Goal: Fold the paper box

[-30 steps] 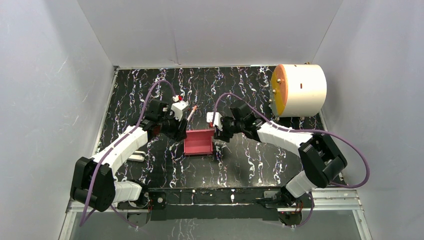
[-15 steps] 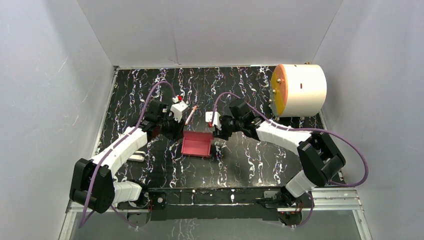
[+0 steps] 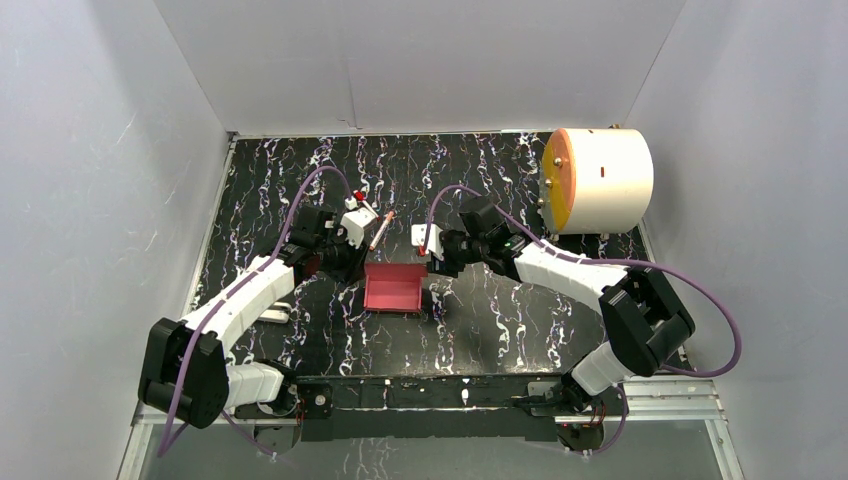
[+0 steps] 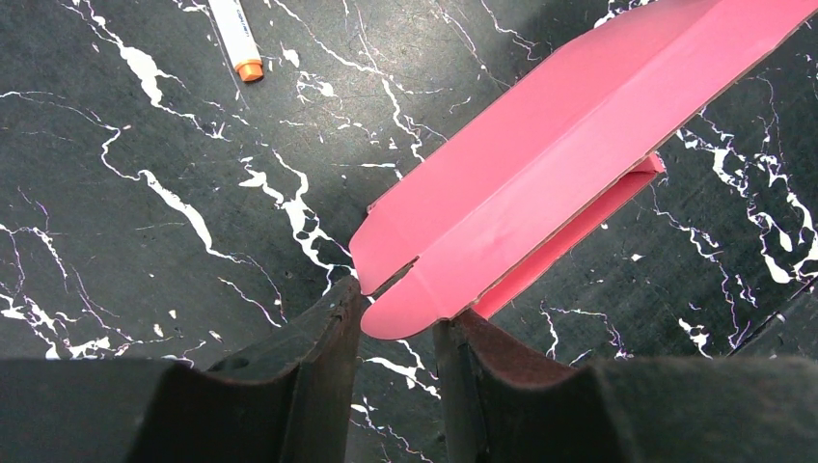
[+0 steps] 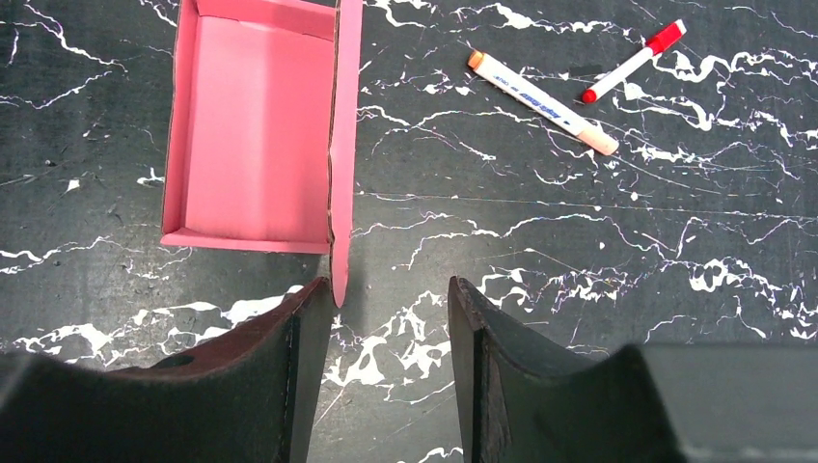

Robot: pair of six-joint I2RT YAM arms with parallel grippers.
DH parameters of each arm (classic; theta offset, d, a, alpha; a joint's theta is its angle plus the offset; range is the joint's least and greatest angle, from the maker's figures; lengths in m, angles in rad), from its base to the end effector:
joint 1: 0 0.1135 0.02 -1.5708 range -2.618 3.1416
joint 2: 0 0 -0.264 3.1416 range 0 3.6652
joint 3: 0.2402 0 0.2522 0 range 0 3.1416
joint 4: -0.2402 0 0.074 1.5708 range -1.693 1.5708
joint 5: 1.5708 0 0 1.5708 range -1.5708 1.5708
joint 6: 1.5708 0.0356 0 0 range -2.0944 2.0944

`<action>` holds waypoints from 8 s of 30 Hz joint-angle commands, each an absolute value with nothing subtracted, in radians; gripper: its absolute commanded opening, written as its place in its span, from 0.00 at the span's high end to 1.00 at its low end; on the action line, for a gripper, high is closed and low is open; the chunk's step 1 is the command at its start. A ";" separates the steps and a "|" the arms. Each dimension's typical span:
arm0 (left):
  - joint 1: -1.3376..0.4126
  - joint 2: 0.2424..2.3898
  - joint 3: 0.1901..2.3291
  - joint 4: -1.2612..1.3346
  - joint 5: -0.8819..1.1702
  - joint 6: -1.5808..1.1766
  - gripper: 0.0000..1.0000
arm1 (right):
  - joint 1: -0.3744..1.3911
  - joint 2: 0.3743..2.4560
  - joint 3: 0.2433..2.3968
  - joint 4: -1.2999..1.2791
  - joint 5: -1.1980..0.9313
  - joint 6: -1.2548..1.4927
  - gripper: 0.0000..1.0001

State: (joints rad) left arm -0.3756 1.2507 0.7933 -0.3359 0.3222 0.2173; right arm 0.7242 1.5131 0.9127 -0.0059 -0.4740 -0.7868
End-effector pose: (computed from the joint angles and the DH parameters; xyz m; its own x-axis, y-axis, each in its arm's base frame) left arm 0.2366 -0.1054 0.2329 -0.5278 0.4280 -0.7337 0.6845 0.7257 -0.0691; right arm 0.2346 0.2292 0.2280 0.3150 -0.5625 -0.7644 -0.9169 0.0278 -0.3982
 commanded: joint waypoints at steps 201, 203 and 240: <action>-0.798 1.072 0.165 0.618 -0.390 -0.469 0.94 | 1.143 1.462 0.522 0.441 0.670 0.625 0.85; -0.798 1.066 0.162 0.617 -0.388 -0.452 0.94 | 1.143 1.442 0.516 0.438 0.656 0.609 0.81; -0.799 0.731 0.178 0.313 -0.286 -0.554 0.59 | 1.120 1.398 0.914 0.089 0.498 0.309 0.34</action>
State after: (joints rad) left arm -0.8013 0.8116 0.1509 0.4587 -0.2943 -0.5053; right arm 1.1252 1.3476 0.8490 0.0914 0.5583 0.3626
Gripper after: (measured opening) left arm 0.397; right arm 0.690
